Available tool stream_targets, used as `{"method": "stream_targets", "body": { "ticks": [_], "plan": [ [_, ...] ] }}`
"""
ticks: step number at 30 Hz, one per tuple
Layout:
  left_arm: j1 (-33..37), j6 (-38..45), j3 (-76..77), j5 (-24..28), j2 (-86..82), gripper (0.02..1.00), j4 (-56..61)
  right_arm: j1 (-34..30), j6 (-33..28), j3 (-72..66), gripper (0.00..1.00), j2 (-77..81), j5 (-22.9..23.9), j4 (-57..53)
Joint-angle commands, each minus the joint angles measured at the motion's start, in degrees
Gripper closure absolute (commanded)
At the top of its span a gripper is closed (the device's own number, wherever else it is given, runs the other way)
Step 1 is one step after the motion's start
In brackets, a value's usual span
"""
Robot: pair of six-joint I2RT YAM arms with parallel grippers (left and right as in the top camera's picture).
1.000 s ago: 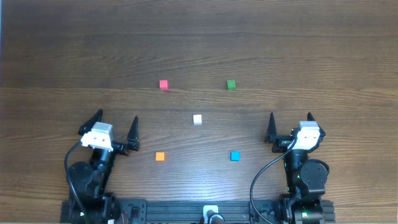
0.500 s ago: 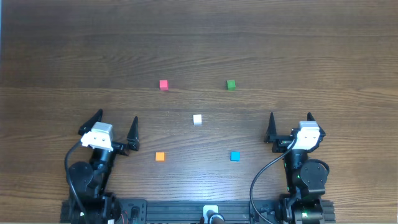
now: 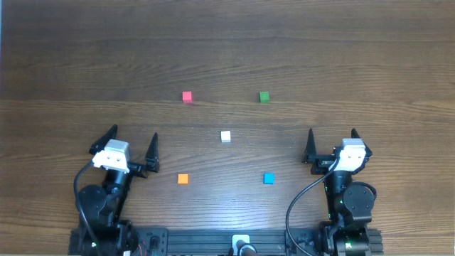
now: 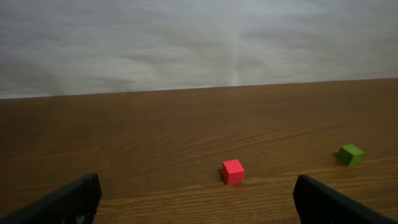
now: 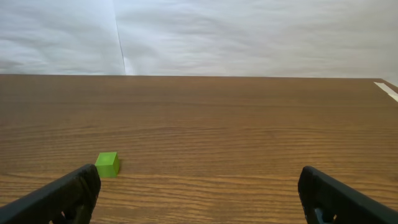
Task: Stack Cubes
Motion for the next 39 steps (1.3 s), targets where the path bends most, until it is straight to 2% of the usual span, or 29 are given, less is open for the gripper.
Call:
{"method": "stream_targets", "body": {
  "ticks": [1,11,15,18,32,37,39],
  "plan": [
    [-0.26,0.83,-0.35,0.55,-0.35,0.018,0.13,-0.35,-0.26,-0.50,0.007,-0.61,-0.90,0.11],
    [-0.28,-1.16,-0.11,0.11,2.56,0.018,3.10,-0.35,-0.26,-0.50,0.007,-0.61,-0.90,0.11],
    [-0.35,-8.28,8.52,0.87,18.53,0.020,5.42,-0.35,-0.26,-0.50,0.007,-0.61,-0.90,0.11],
    [-1.11,-9.11,17.05,2.82,29.07,0.018,3.58,-0.35,-0.26,-0.50,0.007,-0.61,-0.90,0.11],
    [-9.88,-11.67,66.77,2.89,78.16,0.020,-29.64,-0.35,-0.26,-0.50,0.007,-0.61,-0.90,0.11],
    [-13.88,-13.44,78.79,-0.61,92.91,0.020,-38.80,-0.35,-0.26,-0.50,0.009,-0.61,-0.90,0.11],
    [-17.20,-15.74,83.17,-4.20,102.25,0.020,-41.59,-0.35,-0.28,-0.50,0.007,-0.61,-0.90,0.11]
  ]
}}
